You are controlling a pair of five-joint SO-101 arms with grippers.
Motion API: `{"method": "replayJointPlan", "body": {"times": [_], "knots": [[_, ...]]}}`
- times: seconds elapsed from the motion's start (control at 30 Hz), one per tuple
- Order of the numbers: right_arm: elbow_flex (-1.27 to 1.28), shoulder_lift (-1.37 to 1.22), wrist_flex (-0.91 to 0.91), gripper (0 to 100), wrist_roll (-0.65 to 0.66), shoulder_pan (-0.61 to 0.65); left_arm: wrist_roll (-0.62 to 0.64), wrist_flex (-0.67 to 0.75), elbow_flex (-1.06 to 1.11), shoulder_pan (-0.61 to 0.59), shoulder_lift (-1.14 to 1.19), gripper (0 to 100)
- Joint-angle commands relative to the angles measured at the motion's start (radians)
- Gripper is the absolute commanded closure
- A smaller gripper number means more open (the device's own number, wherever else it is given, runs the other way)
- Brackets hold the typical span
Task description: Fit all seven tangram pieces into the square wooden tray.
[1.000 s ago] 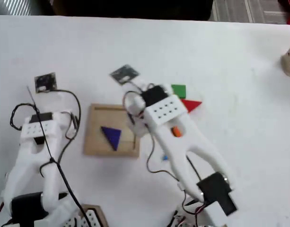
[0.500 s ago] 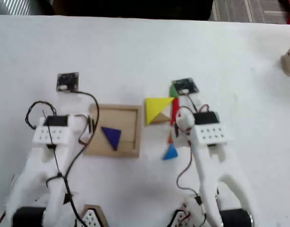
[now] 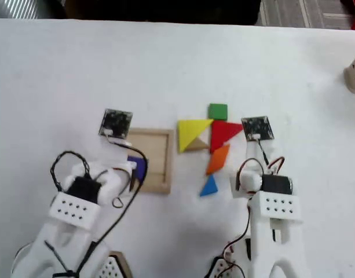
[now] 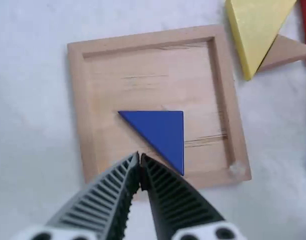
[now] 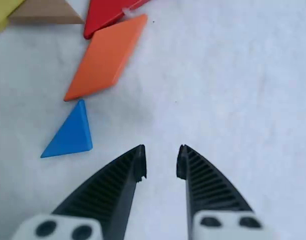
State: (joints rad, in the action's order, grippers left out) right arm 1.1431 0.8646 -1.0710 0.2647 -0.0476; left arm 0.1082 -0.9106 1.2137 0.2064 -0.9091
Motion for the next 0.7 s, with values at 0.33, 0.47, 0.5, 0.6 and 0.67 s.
{"method": "replayJointPlan", "body": {"times": [0.33,0.47,0.5,0.6,0.67], "knots": [[-0.002,0.024,0.027,89.8,0.017,-0.007,-0.025,-0.002,-0.221,0.022,0.427,98],[-0.002,0.024,0.027,89.8,0.017,-0.007,-0.025,-0.002,-0.319,0.031,0.602,98],[-0.002,0.024,0.027,89.8,0.017,-0.007,-0.025,-0.002,-0.342,0.041,0.641,98],[-0.002,0.024,0.027,89.8,0.017,-0.007,-0.023,-0.002,-0.413,0.068,0.743,98],[-0.002,0.024,0.027,89.8,0.017,-0.007,-0.023,-0.002,-0.463,0.071,0.802,98]]}}
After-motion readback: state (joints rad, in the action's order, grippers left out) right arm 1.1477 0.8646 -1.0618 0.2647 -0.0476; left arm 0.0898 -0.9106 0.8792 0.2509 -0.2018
